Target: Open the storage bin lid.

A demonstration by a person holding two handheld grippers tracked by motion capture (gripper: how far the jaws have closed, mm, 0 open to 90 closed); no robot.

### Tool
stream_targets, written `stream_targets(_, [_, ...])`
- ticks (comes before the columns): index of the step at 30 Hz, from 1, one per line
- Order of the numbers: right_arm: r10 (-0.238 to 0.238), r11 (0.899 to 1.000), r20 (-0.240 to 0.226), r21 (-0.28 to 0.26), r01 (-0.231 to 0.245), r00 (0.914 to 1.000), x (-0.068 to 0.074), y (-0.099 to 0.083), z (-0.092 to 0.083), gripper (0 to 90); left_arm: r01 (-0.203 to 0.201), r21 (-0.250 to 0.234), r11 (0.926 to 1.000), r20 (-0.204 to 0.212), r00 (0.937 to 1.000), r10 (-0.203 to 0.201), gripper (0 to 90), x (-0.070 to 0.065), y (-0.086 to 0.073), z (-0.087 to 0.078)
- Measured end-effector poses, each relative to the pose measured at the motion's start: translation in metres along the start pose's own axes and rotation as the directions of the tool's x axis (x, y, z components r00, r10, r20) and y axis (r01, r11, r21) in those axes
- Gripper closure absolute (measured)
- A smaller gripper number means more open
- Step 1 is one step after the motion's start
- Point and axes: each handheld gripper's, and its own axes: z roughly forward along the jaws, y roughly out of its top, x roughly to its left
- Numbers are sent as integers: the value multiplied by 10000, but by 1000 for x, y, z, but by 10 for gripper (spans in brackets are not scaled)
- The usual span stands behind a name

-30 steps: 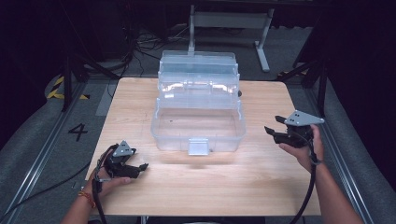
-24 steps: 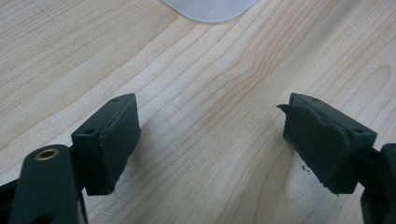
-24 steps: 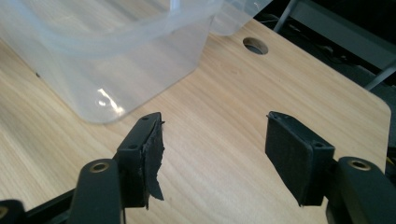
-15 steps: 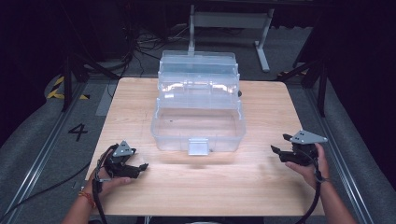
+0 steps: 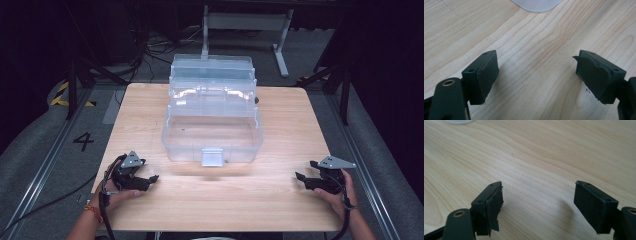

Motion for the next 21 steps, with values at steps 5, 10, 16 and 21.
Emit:
stream_targets(5, [-39, 9999, -101, 155, 41, 9999, 0, 0, 2, 205, 22, -4, 10000, -25, 10000, -22, 188, 0, 0, 0])
stream_targets(10, [236, 9993, -565, 298, -220, 9981, -5, 0, 4, 199, 80, 0, 10000, -24, 10000, -80, 186, -1, 0, 0])
stream_targets(16, [338, 9989, -417, 354, -323, 9986, -4, 0, 4, 181, 109, 3, 9999, -69, 9999, -109, 184, -1, 0, 0])
stream_targets(21, [340, 9988, -403, 358, -325, 9986, -5, 0, 4, 174, 80, -19, 10000, -69, 9999, -80, 184, -1, 0, 0])
